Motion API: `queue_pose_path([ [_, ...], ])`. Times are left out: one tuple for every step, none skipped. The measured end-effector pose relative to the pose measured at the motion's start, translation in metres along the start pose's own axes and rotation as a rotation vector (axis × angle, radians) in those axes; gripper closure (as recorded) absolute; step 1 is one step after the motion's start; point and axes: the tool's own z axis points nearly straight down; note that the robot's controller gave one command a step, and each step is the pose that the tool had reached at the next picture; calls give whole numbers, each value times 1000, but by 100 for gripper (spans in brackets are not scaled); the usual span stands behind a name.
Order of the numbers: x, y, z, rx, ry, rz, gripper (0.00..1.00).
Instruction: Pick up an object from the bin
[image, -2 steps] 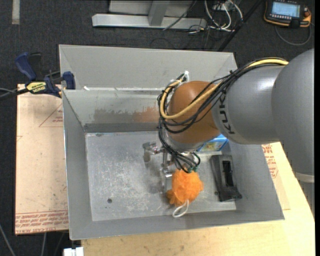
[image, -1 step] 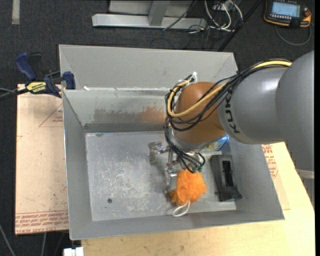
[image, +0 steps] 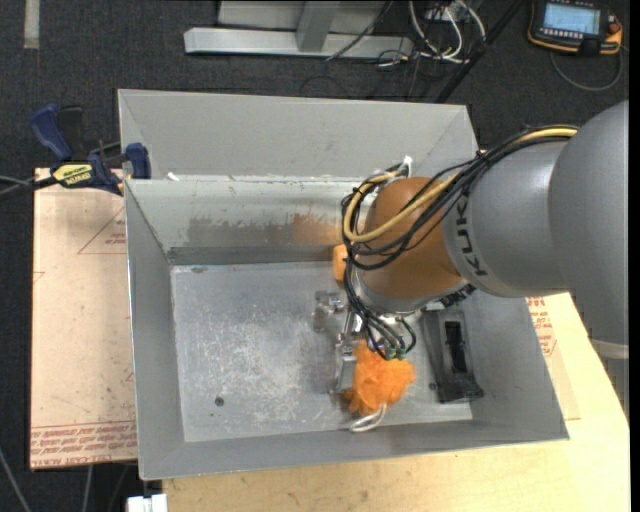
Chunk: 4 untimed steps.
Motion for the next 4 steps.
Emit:
queue_pose_path([
  [27, -15, 3, -2, -1, -176, 0],
  [33, -45, -5, -2, -1, -285, 0],
  [54, -51, -3, -1, -1, -45, 0],
  [39, -71, -21, -4, 1, -124, 0],
])
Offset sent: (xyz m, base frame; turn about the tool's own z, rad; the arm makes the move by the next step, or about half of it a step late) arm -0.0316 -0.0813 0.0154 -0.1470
